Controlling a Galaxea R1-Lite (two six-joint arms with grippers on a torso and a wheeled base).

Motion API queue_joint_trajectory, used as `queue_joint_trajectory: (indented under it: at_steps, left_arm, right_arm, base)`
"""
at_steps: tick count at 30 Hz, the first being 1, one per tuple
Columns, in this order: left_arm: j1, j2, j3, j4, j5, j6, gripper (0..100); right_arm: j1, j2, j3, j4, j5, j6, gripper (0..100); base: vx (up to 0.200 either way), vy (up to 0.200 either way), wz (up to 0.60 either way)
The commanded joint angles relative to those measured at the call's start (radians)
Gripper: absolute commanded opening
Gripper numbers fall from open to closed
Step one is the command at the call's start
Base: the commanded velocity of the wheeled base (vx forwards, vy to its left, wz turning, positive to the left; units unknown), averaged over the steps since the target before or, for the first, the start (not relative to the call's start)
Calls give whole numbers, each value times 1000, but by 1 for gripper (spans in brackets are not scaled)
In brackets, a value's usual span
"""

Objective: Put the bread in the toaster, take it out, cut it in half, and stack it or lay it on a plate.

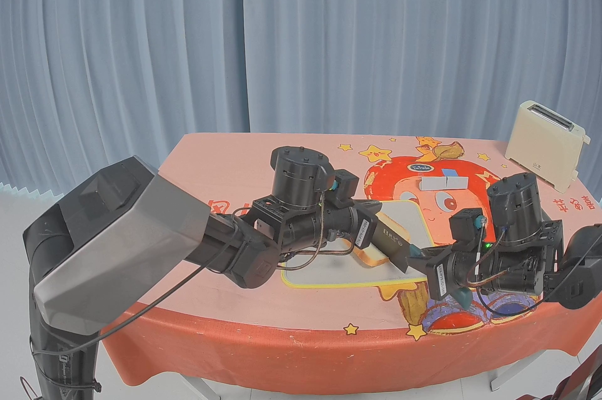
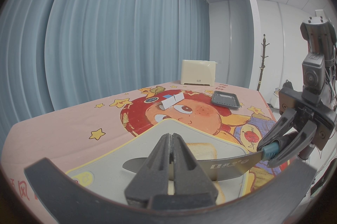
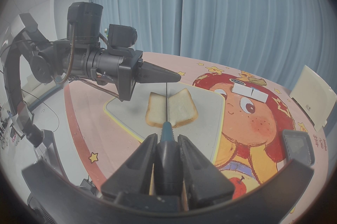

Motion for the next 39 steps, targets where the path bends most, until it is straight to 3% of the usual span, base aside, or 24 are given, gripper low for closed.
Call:
queue_joint_trajectory:
  at_steps: [1,39]
  left_arm:
    - [0,-24,-8,-3,0,-1,0]
    - [6,-46,40,-7,6,1,0]
  right_arm:
    - [-1,0,0,-3,0,0,0]
    - [0,-8,-12,-30,0,1,0]
  base:
    - [0,0,0]
    - [0,0,0]
